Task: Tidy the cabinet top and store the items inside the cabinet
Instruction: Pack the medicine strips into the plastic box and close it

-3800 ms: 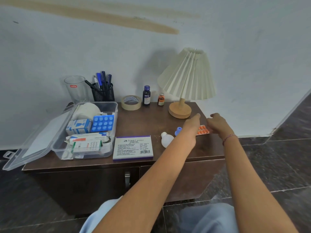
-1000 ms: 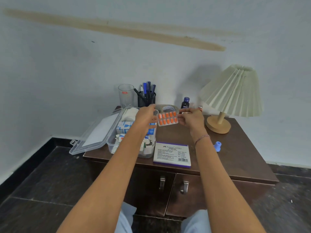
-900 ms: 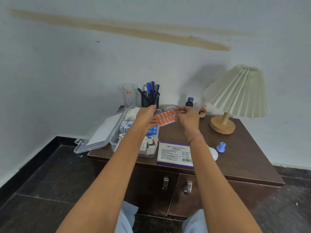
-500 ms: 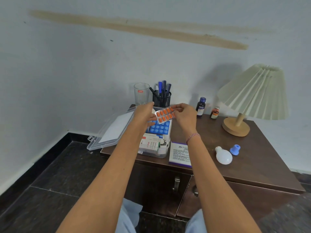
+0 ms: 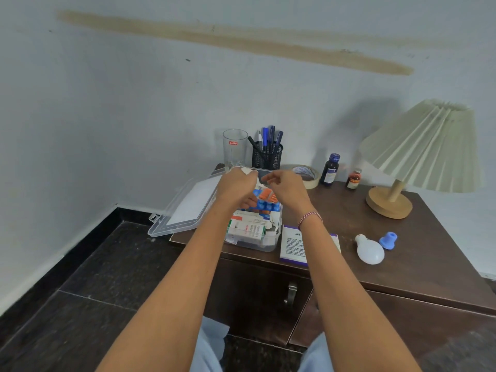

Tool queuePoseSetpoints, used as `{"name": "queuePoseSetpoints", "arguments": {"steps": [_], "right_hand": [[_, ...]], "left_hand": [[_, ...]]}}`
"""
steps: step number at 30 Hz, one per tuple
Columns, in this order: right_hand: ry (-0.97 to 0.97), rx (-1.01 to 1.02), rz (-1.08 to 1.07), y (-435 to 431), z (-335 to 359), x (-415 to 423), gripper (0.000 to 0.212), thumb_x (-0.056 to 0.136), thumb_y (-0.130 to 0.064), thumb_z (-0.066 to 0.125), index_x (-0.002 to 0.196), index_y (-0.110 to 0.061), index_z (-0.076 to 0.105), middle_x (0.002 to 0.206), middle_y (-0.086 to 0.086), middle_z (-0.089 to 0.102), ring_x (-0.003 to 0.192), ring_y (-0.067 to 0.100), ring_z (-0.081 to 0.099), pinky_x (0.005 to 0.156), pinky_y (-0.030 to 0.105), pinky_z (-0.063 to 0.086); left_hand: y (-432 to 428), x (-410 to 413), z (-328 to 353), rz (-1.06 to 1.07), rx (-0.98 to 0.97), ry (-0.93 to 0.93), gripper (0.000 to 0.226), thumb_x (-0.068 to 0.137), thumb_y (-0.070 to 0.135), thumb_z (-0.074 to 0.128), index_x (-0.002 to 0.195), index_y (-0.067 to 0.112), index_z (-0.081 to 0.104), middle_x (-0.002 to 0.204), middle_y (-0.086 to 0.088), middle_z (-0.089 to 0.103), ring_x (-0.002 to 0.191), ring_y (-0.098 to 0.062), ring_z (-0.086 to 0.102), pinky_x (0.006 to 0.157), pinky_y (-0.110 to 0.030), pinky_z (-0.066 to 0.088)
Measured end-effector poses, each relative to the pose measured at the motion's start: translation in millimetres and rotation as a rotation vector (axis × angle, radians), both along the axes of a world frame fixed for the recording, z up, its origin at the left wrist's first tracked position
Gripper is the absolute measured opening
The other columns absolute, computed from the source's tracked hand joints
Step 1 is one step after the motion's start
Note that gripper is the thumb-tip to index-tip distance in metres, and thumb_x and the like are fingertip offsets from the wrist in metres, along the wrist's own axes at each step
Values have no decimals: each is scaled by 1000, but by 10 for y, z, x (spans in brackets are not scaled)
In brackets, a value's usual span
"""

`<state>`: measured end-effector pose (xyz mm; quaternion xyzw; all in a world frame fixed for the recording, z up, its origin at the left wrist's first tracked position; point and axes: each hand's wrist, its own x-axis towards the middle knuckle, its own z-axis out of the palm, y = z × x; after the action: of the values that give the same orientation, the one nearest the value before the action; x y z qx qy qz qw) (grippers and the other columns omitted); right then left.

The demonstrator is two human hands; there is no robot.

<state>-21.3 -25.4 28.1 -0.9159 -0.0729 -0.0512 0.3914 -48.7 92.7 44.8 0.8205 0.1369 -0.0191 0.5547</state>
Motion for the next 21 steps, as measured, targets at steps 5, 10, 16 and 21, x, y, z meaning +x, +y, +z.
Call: {"name": "queuePoseSetpoints", "arguments": {"steps": [5,10,16,21], "right_hand": [[-34,24,20,-18,21,-8,36,92,2,41,113,-9,67,116,8,68,93,13,60,69,13,44],[-55,57,-3,-152,41,-16,35,93,0,41,116,-8,66,119,8,66,111,16,60,87,19,43],[-110,115,-95,-421,51,-12,34,93,1,42,116,-7,65,119,9,66,103,15,60,84,19,43],[-84,205,-264,-708,53,57,39,92,2,42,128,-3,56,129,14,60,120,24,55,96,19,39]], "left_hand": [[-18,54,-32,-14,179,-32,33,99,32,37,108,7,55,73,-11,68,56,-19,67,56,-25,55],[-63,75,-26,-19,224,-79,27,98,33,38,84,14,49,74,-8,69,57,-15,66,64,-29,57],[-289,27,-21,-29,163,-203,27,94,29,44,85,11,61,92,-15,71,88,-28,68,87,-45,53],[-651,28,-7,-79,62,-284,29,93,26,46,108,11,65,105,-9,69,101,-25,63,93,-39,49]]}}
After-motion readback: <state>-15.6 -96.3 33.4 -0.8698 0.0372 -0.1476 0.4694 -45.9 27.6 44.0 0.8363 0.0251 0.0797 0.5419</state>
